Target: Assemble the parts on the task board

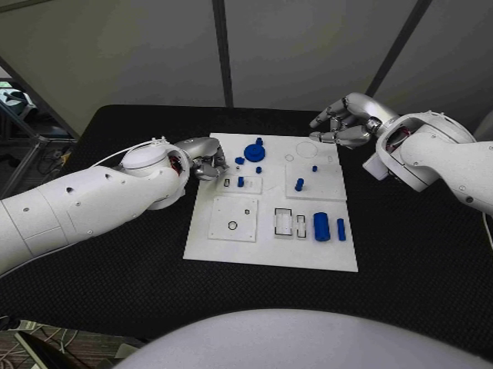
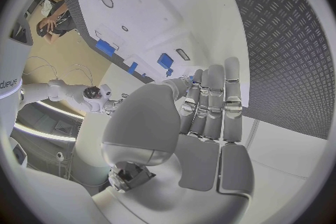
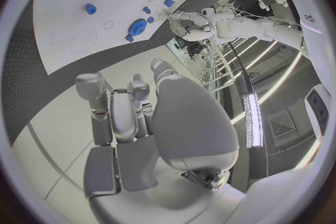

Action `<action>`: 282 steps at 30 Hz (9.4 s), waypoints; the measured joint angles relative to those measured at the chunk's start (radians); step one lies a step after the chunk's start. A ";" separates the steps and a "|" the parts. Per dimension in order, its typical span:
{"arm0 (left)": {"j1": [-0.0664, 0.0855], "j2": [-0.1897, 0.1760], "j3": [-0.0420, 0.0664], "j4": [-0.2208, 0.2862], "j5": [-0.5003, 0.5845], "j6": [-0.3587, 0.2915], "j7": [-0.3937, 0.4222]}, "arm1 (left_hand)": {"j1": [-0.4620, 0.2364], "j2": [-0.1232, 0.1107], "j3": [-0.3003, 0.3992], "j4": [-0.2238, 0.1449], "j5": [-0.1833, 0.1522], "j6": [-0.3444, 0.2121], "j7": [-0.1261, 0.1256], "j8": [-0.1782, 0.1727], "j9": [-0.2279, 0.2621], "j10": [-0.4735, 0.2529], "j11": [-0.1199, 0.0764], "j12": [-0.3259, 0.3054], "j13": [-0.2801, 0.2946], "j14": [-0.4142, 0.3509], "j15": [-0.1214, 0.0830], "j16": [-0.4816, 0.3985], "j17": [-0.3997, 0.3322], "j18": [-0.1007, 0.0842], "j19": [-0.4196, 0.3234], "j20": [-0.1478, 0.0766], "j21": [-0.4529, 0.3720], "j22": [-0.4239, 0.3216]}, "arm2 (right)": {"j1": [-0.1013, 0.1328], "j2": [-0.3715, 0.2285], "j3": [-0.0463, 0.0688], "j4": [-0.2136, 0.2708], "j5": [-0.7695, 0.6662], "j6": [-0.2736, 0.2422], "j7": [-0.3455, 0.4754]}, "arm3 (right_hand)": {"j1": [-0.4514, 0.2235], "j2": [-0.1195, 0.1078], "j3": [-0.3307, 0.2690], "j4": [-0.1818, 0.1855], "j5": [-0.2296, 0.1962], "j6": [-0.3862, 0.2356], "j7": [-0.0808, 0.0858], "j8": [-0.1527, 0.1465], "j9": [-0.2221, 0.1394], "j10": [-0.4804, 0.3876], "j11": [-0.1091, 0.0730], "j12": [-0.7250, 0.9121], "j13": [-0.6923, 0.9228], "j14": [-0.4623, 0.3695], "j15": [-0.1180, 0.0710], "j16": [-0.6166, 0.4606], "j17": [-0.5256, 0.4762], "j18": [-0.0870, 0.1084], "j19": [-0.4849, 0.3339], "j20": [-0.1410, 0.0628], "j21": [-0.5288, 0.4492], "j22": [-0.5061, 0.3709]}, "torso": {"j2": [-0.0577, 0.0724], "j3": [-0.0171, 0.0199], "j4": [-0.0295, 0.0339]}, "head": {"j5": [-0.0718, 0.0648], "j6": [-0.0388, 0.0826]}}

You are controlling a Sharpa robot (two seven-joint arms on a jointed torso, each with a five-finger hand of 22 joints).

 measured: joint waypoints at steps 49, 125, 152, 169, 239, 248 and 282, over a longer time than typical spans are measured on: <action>0.231 0.309 -0.050 -0.454 0.340 0.401 -0.227 | -0.194 -0.050 -0.617 0.153 -0.011 -0.081 -0.002 0.203 0.093 0.101 -0.017 0.050 0.103 0.164 -0.018 0.065 0.208 0.000 0.104 -0.011 -0.075 -0.055 | 0.000 0.024 0.000 -0.018 0.000 0.004 -0.001 | 0.000 0.000 0.000 0.000 0.000 0.000 0.000 0.000 0.000 0.000 0.000 0.000 0.003 0.000 0.000 0.000 0.001 0.000 0.000 0.000 0.000 0.000 | 0.000 0.0004 -0.0009 | -0.004 0.024; 0.237 0.518 -0.064 -0.681 0.198 0.531 -0.243 | -0.057 0.037 -0.731 0.107 -0.011 -0.142 -0.020 0.317 0.209 0.112 -0.043 0.274 0.297 0.390 -0.038 0.359 0.704 0.000 0.229 -0.032 0.324 0.122 | 0.000 0.059 0.000 -0.029 0.003 0.013 -0.001 | 0.000 0.000 0.000 0.000 0.005 0.000 0.000 0.000 0.000 0.000 0.000 0.000 0.005 0.000 0.000 0.000 0.002 0.000 0.000 0.000 0.000 0.001 | 0.001 0.0002 0.0003 | -0.007 0.038; 0.226 0.517 -0.082 -0.668 0.145 0.451 -0.207 | 0.092 0.036 -0.656 0.021 -0.008 -0.055 -0.070 0.344 0.235 0.220 -0.056 0.316 0.406 0.452 -0.074 0.415 0.792 -0.001 0.314 -0.071 0.548 0.121 | 0.000 0.057 0.000 -0.027 0.003 0.013 -0.002 | -0.005 0.005 0.000 0.000 0.005 0.000 0.000 0.000 0.000 0.000 0.000 0.005 0.006 0.000 0.000 0.000 0.004 0.000 0.000 0.000 0.000 0.001 | -0.001 0.0003 0.0006 | -0.012 0.032; 0.216 0.485 -0.088 -0.633 0.136 0.372 -0.173 | 0.066 0.000 -0.642 0.033 -0.010 -0.011 -0.096 0.394 0.303 0.302 -0.068 0.355 0.521 0.452 -0.095 0.433 0.792 0.000 0.340 -0.089 0.616 0.121 | 0.000 0.054 0.000 -0.026 0.003 0.014 -0.002 | -0.005 0.005 0.003 0.003 0.005 0.000 0.000 0.001 0.000 0.000 0.000 0.005 0.006 0.000 0.000 0.000 0.004 0.000 0.000 0.000 0.000 0.001 | -0.001 -0.0001 0.0020 | -0.007 0.037; 0.215 0.237 -0.108 -0.369 0.179 0.039 0.179 | 0.210 -0.034 -0.537 0.018 -0.006 -0.235 0.007 0.228 0.256 0.000 0.024 -0.099 0.093 -0.062 0.025 -0.218 -0.020 -0.022 -0.048 0.020 -0.199 -0.081 | 0.000 0.035 0.000 -0.025 0.005 0.026 -0.002 | -0.005 0.005 0.003 0.003 0.005 0.000 0.000 0.004 0.000 0.000 0.000 0.005 0.005 0.000 0.000 0.000 0.004 0.000 0.000 0.000 0.000 0.001 | -0.001 -0.0006 0.0019 | -0.003 0.055; 0.208 0.210 -0.164 -0.359 0.108 -0.047 0.368 | 0.235 -0.050 -0.480 -0.031 -0.006 -0.158 -0.008 0.151 0.178 0.019 0.032 -0.180 0.022 -0.061 0.025 -0.241 -0.049 -0.022 -0.059 0.020 -0.193 -0.053 | 0.000 0.032 0.000 -0.024 0.006 0.027 -0.002 | -0.005 0.005 0.003 0.003 0.005 0.000 0.000 0.004 0.000 0.000 0.000 0.005 0.005 0.000 0.000 0.000 0.004 0.000 0.000 0.000 0.000 0.001 | 0.000 -0.0003 0.0004 | -0.005 0.058; 0.196 0.242 -0.215 -0.428 -0.107 -0.030 0.525 | 0.181 -0.085 -0.248 -0.226 -0.010 -0.095 -0.059 -0.056 0.051 0.003 0.045 -0.264 -0.050 -0.093 0.032 -0.194 -0.054 -0.022 -0.148 0.016 -0.059 0.122 | -0.005 0.033 0.000 -0.024 0.008 0.027 -0.001 | -0.005 0.005 0.003 0.003 0.005 0.000 0.000 0.004 0.000 0.000 0.000 0.005 0.005 0.000 0.000 0.000 0.004 0.000 0.000 0.000 0.000 0.001 | 0.001 0.0006 -0.0007 | -0.016 0.052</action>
